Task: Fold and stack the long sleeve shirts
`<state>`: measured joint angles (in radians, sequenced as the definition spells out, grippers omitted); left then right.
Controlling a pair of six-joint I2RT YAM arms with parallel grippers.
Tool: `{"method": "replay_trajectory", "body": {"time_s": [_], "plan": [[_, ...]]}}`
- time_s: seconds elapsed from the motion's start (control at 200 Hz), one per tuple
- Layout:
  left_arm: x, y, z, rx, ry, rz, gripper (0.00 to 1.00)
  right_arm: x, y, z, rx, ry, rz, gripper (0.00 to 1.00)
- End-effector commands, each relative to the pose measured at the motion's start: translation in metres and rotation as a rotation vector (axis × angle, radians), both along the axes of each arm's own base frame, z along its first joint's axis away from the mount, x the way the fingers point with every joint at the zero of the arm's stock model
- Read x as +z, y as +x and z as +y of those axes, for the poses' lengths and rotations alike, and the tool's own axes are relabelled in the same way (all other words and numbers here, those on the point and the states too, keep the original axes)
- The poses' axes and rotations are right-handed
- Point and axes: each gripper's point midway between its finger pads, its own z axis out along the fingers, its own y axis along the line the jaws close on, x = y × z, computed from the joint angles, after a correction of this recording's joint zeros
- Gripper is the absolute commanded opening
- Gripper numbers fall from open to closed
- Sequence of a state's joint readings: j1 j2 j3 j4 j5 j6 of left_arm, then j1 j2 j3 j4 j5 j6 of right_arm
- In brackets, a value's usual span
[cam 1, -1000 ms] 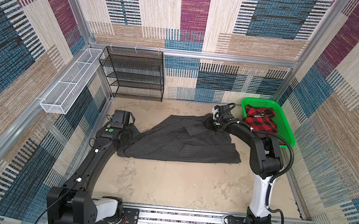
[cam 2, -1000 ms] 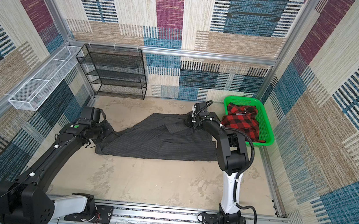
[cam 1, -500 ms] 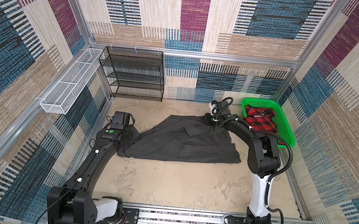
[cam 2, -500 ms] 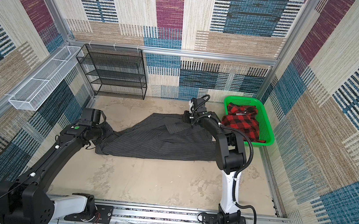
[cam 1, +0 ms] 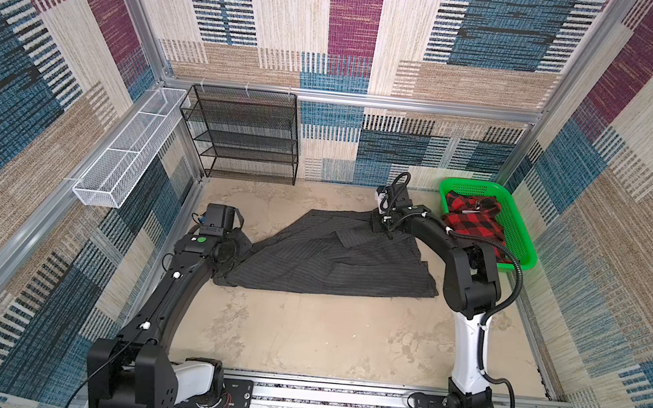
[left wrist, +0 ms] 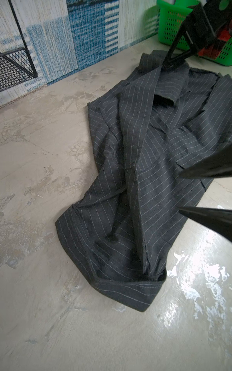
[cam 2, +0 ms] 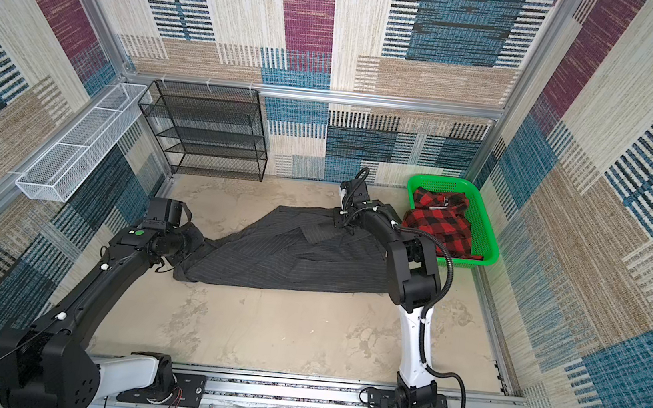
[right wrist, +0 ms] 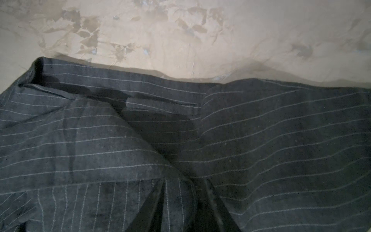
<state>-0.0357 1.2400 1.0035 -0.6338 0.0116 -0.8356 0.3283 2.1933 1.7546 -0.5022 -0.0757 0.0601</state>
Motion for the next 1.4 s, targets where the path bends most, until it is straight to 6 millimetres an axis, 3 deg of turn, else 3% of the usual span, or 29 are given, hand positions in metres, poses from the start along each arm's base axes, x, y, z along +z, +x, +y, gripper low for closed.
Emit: {"method": "replay_trajectory", "body": {"time_s": [0.0, 0.391, 0.571, 0.741, 0.761, 0.911, 1.072, 1.162, 1.257, 1.397], "plan": [[0.002, 0.000, -0.001, 0.000, -0.013, -0.013, 0.28, -0.001, -0.005, -0.005, 0.000, -0.037, 0.010, 0.37], [0.002, -0.005, -0.002, 0.003, -0.029, -0.025, 0.28, 0.005, -0.018, -0.016, -0.041, -0.092, -0.013, 0.46], [0.003, -0.006, -0.001, 0.005, -0.030, -0.026, 0.27, 0.003, -0.020, -0.003, 0.004, -0.041, -0.002, 0.21], [0.006, -0.009, 0.000, 0.009, -0.034, -0.040, 0.27, 0.043, -0.033, 0.014, 0.082, 0.011, -0.075, 0.09], [0.006, -0.009, 0.000, 0.009, -0.036, -0.042, 0.27, 0.039, -0.041, 0.016, 0.095, 0.010, -0.062, 0.09], [0.010, -0.010, -0.002, 0.002, -0.046, -0.061, 0.27, 0.065, -0.085, 0.041, 0.221, -0.031, -0.111, 0.07], [0.009, -0.014, -0.002, -0.002, -0.054, -0.069, 0.27, 0.065, -0.165, 0.094, 0.467, -0.101, -0.143, 0.06], [0.008, -0.017, -0.003, -0.011, -0.054, -0.062, 0.27, 0.058, -0.211, 0.113, 0.560, -0.100, -0.113, 0.07], [0.008, -0.020, -0.003, -0.019, -0.051, -0.058, 0.27, 0.044, -0.245, 0.120, 0.606, -0.088, -0.046, 0.09], [0.005, -0.021, -0.002, -0.027, -0.045, -0.049, 0.27, 0.018, -0.272, 0.109, 0.570, -0.091, 0.076, 0.32]]}}
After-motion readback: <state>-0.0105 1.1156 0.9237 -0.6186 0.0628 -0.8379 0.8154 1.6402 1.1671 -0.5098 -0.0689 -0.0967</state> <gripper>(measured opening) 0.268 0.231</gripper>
